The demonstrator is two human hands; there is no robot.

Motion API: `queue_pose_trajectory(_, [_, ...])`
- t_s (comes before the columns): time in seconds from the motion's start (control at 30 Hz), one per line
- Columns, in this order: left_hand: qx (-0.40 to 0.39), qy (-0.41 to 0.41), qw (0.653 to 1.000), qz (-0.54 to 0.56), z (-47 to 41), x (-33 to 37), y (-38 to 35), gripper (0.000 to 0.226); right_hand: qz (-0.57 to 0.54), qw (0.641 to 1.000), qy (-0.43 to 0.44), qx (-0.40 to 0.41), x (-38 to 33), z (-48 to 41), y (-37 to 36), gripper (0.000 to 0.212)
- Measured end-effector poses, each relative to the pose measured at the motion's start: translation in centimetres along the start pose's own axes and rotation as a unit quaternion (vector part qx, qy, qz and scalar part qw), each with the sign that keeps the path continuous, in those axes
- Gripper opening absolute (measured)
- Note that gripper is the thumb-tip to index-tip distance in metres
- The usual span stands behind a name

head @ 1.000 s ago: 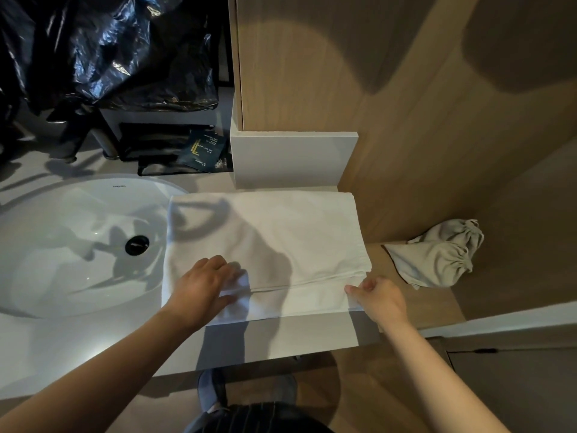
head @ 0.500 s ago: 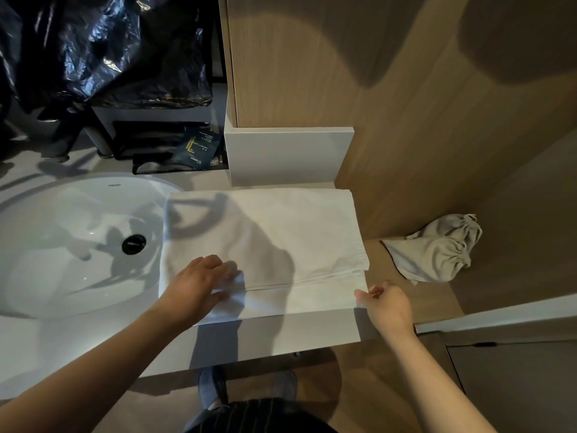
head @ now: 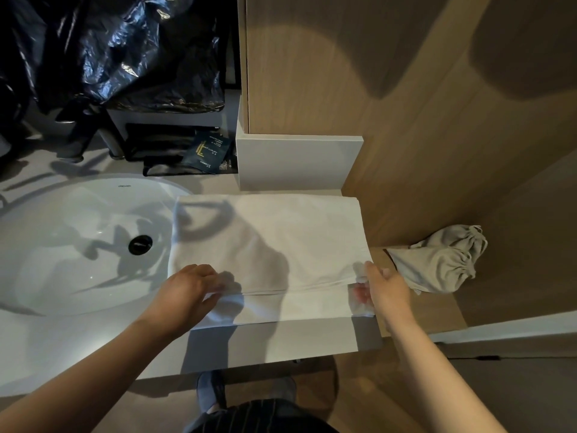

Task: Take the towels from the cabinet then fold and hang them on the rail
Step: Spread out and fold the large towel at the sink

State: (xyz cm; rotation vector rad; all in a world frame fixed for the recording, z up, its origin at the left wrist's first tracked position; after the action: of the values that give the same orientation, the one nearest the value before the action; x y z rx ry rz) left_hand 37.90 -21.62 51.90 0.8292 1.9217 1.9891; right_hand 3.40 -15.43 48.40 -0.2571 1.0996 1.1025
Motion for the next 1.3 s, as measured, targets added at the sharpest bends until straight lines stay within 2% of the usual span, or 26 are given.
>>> queue_pose_trajectory(0.07, [-0.003, 0.011, 1.0, 0.004, 0.0, -0.3, -0.1, 0.015, 0.039, 0.996, 0.08, 0.011, -1.0, 0.4, 0.5, 0.022])
queue_pose_trajectory(0.13, [-0.013, 0.025, 1.0, 0.003, 0.0, -0.7, -0.4, 0.01, 0.044, 0.993, 0.11, 0.012, -1.1, 0.4, 0.8, 0.019])
queue_pose_trajectory(0.2, [-0.015, 0.028, 0.999, 0.004, -0.1, -0.7, -0.5, 0.009, -0.006, 0.998, 0.064, 0.006, -0.4, -0.3, 1.1, 0.017])
queue_pose_trajectory(0.3, [-0.015, 0.031, 0.999, 0.009, -0.3, -0.5, -0.3, 0.006, -0.129, 0.988, -0.074, -0.04, 1.3, -0.8, 0.2, 0.011])
queue_pose_trajectory(0.37, [-0.012, 0.031, 0.999, 0.008, -0.4, -0.5, -0.2, 0.006, -0.135, 0.984, -0.11, -0.046, 2.2, -1.0, -0.2, 0.014])
queue_pose_trajectory(0.6, [0.028, 0.007, 0.999, 0.019, -0.9, -0.8, 1.6, 0.009, -0.143, 0.986, -0.07, 0.045, 2.1, -1.4, 2.1, 0.011])
queue_pose_trajectory(0.73, [0.043, -0.015, 0.998, 0.034, -0.3, -0.9, 2.7, 0.019, -0.179, 0.974, -0.135, -0.013, 2.5, -1.1, 1.7, 0.015])
queue_pose_trajectory(0.83, [0.034, -0.014, 0.999, 0.024, 0.0, -1.0, 2.2, 0.02, -0.242, 0.943, -0.211, -0.086, 3.1, 0.0, -0.3, 0.019])
queue_pose_trajectory(0.9, [0.036, -0.012, 0.999, 0.021, 0.0, -1.1, 2.0, 0.021, -0.268, 0.938, -0.205, -0.075, 3.1, 0.1, -0.4, 0.018])
queue_pose_trajectory(1.03, [0.033, -0.025, 0.999, 0.019, 0.3, -1.1, 2.0, 0.023, -0.259, 0.957, -0.132, -0.005, 3.2, -0.6, 2.0, 0.019])
queue_pose_trajectory(1.17, [0.009, -0.034, 0.999, -0.001, 1.7, -1.0, 0.4, 0.023, -0.223, 0.958, -0.182, -0.001, 5.5, 0.0, 1.2, 0.025])
queue_pose_trajectory(1.3, [0.031, -0.002, 0.999, -0.043, 2.0, -1.9, 0.1, 0.026, -0.228, 0.952, -0.206, 0.002, 5.4, -0.3, 0.5, 0.024])
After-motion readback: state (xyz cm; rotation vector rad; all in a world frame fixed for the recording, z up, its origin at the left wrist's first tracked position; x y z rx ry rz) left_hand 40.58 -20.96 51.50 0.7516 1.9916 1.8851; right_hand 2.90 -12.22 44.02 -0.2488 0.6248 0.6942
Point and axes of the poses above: each hand's wrist, its own z-axis away from the middle knuckle, its own y-axis out of the back of the hand, x = y × z, the point moved 8 cm from there along -z, towards the middle knuckle, and after that the axes turned 11 degrees about -z, right-handed, at the moved point
